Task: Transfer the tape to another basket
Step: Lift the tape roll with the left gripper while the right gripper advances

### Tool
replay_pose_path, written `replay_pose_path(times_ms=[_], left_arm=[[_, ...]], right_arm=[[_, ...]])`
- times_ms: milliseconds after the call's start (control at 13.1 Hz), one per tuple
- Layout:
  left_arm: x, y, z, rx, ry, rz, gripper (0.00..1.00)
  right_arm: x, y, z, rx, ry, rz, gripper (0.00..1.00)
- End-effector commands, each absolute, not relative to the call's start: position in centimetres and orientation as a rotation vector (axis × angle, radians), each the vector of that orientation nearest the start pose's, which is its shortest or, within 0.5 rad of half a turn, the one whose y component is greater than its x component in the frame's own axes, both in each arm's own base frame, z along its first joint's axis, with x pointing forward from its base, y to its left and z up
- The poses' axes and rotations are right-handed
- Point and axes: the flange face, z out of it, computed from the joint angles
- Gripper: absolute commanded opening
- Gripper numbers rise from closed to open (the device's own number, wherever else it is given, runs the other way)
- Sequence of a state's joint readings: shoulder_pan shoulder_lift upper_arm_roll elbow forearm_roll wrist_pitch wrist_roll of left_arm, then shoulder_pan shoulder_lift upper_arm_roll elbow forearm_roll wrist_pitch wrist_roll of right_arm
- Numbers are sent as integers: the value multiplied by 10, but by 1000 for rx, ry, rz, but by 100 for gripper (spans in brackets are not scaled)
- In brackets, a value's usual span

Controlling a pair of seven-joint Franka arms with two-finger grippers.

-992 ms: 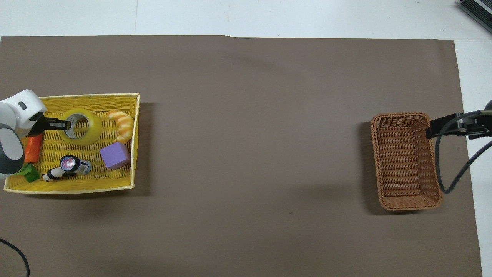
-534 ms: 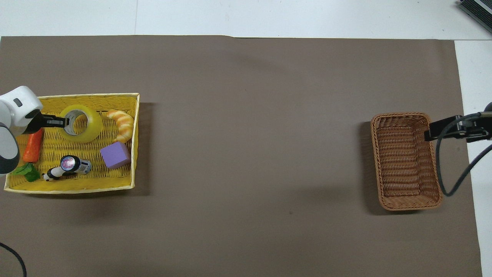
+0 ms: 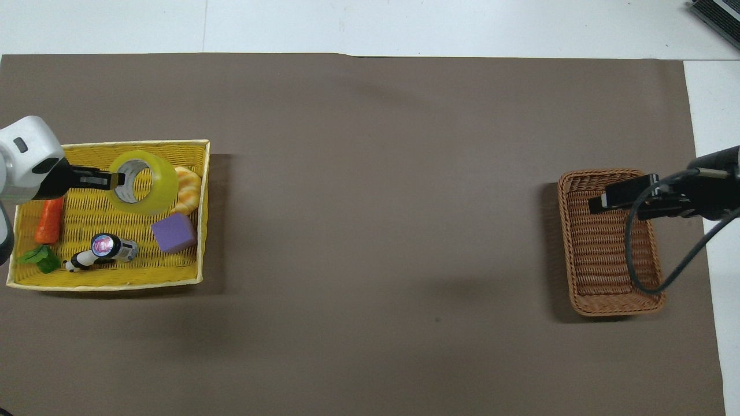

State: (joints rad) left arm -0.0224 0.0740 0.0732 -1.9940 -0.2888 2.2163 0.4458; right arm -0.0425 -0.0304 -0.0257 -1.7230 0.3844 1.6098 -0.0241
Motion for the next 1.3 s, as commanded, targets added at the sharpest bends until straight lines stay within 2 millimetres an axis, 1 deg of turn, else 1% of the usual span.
replay_pose_path(times_ms=[0,76,229,381,534,610,686,763,839,915,1068,1144,1220], left_arm=[[578,-26,444,-3359,379,-282,0],[577,-43,445,-3371,350,-271,0],[572,-85,446,-3388,323,-244,0],[566,-121,447,-3401,314,-220,0],[555,-161,445,-3425,308,-182,0],[551,-176,445,-3433,277,-165,0],[545,-191,448,-3438,273,-155,0],[541,-201,447,-3439,272,-142,0],[537,-212,445,-3441,268,-128,0],[535,-215,446,-3443,255,-125,0],[531,-227,447,-3445,263,-120,0],[529,-235,445,-3447,241,-107,0],[525,-246,442,-3447,240,-96,0]], right_arm=[[540,11,566,-2643,119,61,100],[539,16,559,-2598,116,82,100],[542,29,549,-2474,125,83,100],[541,56,525,-2402,100,69,100],[542,91,499,-2388,109,43,100],[543,115,488,-2399,102,31,100],[544,132,478,-2408,109,34,100],[544,140,473,-2387,125,44,100],[544,142,467,-2368,143,52,100],[542,155,465,-2361,136,52,100],[536,176,452,-2325,183,22,100],[536,182,446,-2315,206,11,100],[538,182,440,-2308,227,11,100]])
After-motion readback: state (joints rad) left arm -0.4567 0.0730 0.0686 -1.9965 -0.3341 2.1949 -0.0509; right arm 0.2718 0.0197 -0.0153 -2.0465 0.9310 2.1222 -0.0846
